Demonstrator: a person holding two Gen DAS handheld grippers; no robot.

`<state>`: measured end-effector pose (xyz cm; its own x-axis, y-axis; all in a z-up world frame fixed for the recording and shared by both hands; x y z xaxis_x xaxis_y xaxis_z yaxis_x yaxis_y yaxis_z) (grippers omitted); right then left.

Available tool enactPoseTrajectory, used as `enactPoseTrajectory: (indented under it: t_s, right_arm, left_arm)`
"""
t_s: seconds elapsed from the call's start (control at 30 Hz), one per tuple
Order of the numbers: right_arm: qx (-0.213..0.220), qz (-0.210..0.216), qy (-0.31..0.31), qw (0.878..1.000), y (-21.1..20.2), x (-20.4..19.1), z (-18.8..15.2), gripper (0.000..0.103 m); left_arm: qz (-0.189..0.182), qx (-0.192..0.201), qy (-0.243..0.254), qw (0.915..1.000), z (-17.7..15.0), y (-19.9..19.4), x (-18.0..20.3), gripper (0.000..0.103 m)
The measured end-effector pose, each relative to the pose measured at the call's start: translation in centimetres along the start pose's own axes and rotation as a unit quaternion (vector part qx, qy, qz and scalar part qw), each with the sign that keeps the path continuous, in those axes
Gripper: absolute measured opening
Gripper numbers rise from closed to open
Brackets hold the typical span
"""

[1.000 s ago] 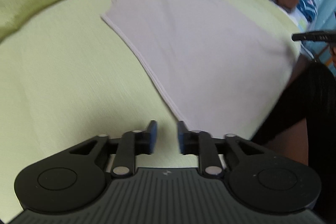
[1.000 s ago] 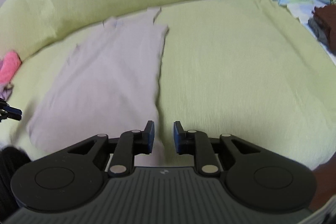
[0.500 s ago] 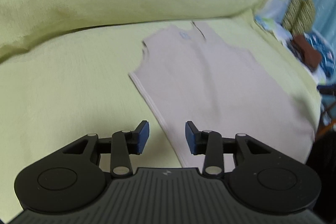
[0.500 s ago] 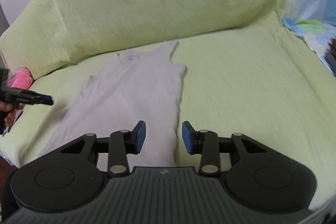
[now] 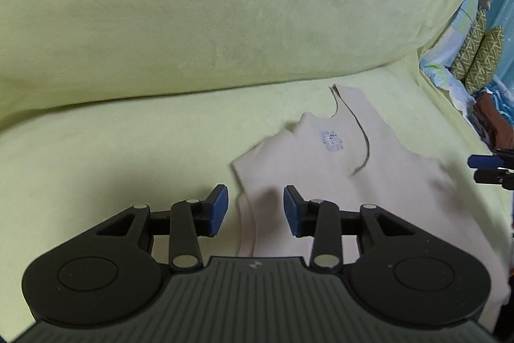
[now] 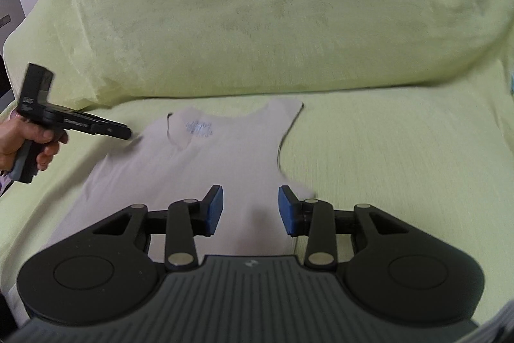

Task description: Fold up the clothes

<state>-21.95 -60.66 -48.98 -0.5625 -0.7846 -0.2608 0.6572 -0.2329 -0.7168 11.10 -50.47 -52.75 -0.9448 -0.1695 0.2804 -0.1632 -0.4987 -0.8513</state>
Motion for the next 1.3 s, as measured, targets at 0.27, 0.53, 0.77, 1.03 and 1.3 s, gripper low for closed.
enactPoseTrajectory:
  t_s: [0.27,0.53,0.77,1.03,1.3]
  right_arm:
    - [0.010,0.025,0.006,1.000,3.3,0.4,1.2,0.033]
    - [0.020,0.012,0.060,0.998,6.7,-0.6,1.7,0.033]
    - [0.038,-0.008,0.009,0.999,6.6,-2.5,2.0,0.033]
    - [0.030,-0.014,0.038,0.999,6.4,-3.3,1.2,0.035]
    - [0.009,0.011,0.005,1.000,7.6,-5.9,0.4,0.040]
  left_arm:
    - [-0.005,-0.010,0.048,0.9988,2.3,2.5,0.7,0.054]
    - [0.048,0.014,0.162,0.9855,0.4,1.9,5.5,0.008]
    - [0.242,0.140,0.211,0.9367,-1.0,-0.4,8.7,0.015]
    - [0.144,0.108,0.089,0.9796,2.5,0.3,3.8,0.037]
    - [-0.039,0.007,0.034,0.9986,5.0,4.0,1.5,0.039]
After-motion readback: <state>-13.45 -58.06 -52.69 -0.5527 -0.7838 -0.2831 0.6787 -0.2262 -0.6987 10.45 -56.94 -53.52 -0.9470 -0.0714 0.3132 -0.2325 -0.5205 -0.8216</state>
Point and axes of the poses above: each gripper's, at about its wrist camera, not at the fingertips, and y roughly the way its jaws point, x to its right, z to its top, the point moved 7 cm from there along y, roughly the way its jaws point, and after that the axes turned 9 degrees about -x, right-handed, at the moved point
